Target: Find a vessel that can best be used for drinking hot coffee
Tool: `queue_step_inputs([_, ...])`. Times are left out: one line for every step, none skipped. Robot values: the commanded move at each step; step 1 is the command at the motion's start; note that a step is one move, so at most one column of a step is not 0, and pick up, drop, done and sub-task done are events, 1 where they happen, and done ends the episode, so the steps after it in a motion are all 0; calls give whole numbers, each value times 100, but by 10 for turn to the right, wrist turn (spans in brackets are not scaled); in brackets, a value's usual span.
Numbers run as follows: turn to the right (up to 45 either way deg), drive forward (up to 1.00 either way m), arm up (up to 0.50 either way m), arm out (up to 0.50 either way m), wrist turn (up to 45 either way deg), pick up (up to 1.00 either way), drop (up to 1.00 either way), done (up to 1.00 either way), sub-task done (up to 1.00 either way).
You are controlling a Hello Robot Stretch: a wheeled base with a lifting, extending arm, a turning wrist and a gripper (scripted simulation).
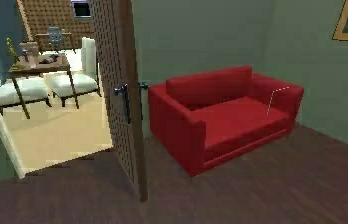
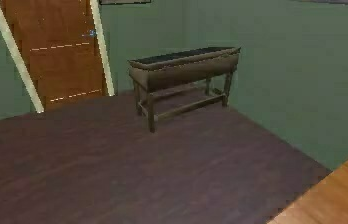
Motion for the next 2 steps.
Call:
queue_step_inputs([450, 0, 0, 0, 0, 0, 0, 0, 0])
queue_step_inputs([120, 0, 0, 0, 0, 0, 0, 0, 0])
